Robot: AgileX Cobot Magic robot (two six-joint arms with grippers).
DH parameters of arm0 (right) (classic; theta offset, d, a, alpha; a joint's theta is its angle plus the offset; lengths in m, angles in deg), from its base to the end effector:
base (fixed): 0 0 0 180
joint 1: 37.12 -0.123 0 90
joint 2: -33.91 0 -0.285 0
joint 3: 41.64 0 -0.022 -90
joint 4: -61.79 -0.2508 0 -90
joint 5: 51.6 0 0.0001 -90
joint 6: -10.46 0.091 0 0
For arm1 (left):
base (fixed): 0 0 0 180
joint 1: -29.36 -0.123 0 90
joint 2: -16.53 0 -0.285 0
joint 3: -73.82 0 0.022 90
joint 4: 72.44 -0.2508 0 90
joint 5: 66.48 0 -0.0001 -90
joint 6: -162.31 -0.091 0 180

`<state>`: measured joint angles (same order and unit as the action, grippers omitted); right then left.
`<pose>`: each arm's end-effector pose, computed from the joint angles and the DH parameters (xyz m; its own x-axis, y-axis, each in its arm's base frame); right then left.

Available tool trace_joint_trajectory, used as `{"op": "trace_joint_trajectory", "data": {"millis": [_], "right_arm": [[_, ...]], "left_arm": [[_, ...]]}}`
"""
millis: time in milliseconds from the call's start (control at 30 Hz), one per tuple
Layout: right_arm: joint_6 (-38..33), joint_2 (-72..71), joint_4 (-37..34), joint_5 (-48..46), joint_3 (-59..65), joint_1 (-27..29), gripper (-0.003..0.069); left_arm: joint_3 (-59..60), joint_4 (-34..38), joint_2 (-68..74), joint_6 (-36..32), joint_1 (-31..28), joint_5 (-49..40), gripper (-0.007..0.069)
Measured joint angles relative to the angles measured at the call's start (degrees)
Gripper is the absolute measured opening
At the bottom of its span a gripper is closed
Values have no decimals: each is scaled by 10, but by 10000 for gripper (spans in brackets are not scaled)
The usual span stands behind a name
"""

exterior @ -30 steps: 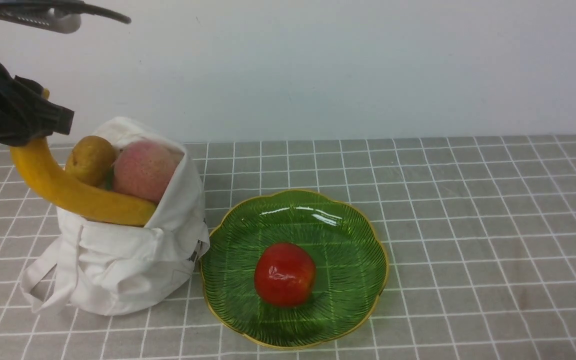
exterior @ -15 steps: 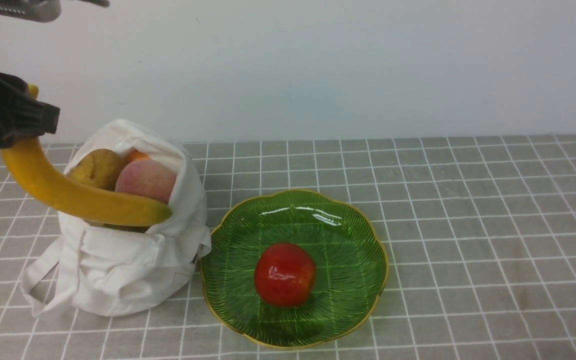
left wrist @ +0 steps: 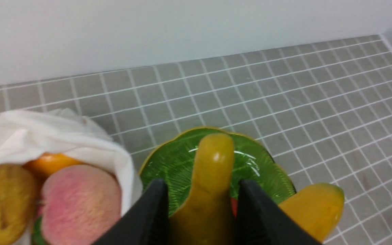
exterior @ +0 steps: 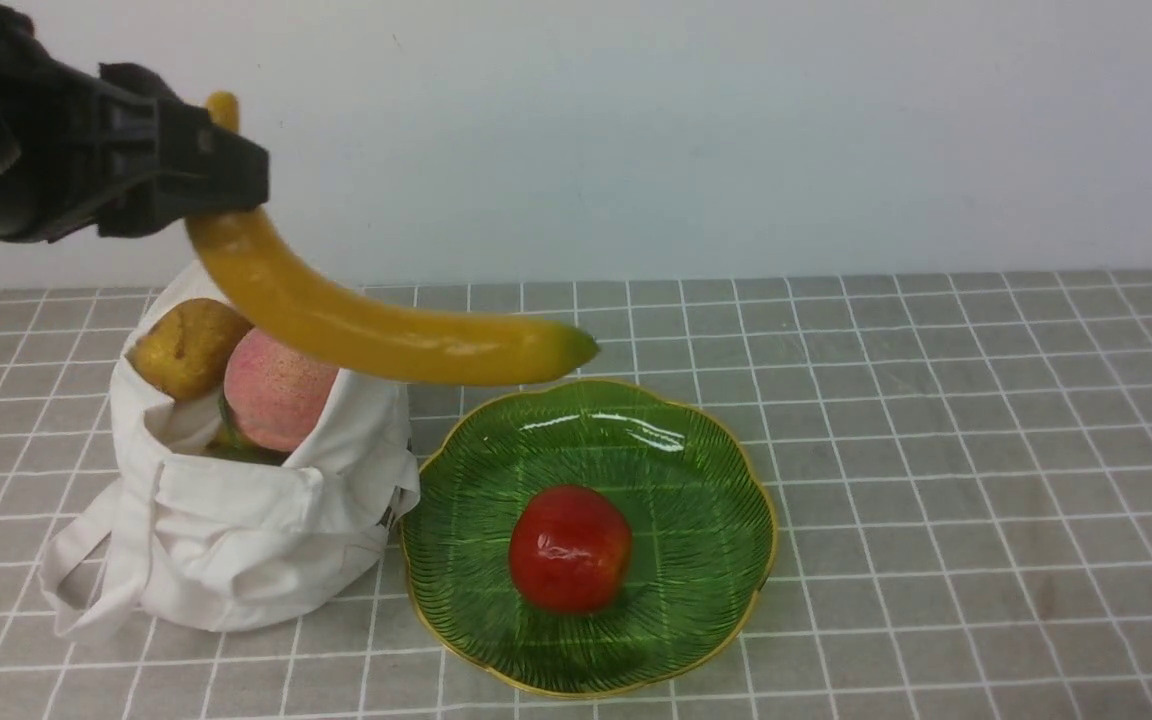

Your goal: Take the fruit out of the bag on the grey coffee tablecloth and place them on the plate.

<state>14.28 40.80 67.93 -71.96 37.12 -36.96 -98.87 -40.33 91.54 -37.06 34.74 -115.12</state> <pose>0.0529 -0.0035 0.1731 -0.2752 -0.0330 -0.9608 0.0293 0.9987 -0.0427 0.2347 -0.0586 0.4043 -0.6097 0.0068 -0.7926 0.3735 0.8845 -0.2797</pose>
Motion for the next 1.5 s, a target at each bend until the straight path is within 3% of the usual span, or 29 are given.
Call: {"op": "trace_joint_trajectory", "data": {"millis": [67,200,467,800,867,900,1033,1167,1300,1367,1400,1500], "right_arm": [[0,0,0,0,0,0,-15],[0,0,0,0,0,0,-15],[0,0,0,0,0,0,-15],[0,0,0,0,0,0,-15],[0,0,0,0,0,0,-15],[0,0,0,0,0,0,-15],[0,0,0,0,0,0,-15],[0,0,0,0,0,0,-15],[0,0,0,0,0,0,-15],[0,0,0,0,0,0,-15],[0,0,0,0,0,0,-15],[0,0,0,0,0,0,-15]], "left_arm": [[0,37,40,-47,8,10,234],[0,41,99,-82,43,35,234],[0,22,204,-97,114,174,234],[0,28,306,-102,124,220,264],[0,34,322,-102,124,221,373],[0,34,323,-103,124,221,382],[0,34,325,-121,124,221,548],[0,31,317,-130,124,219,592],[0,-4,274,-130,124,202,507],[0,-43,208,-125,124,172,328],[0,-45,208,-125,124,172,312],[0,-81,105,-97,124,131,74]]}}
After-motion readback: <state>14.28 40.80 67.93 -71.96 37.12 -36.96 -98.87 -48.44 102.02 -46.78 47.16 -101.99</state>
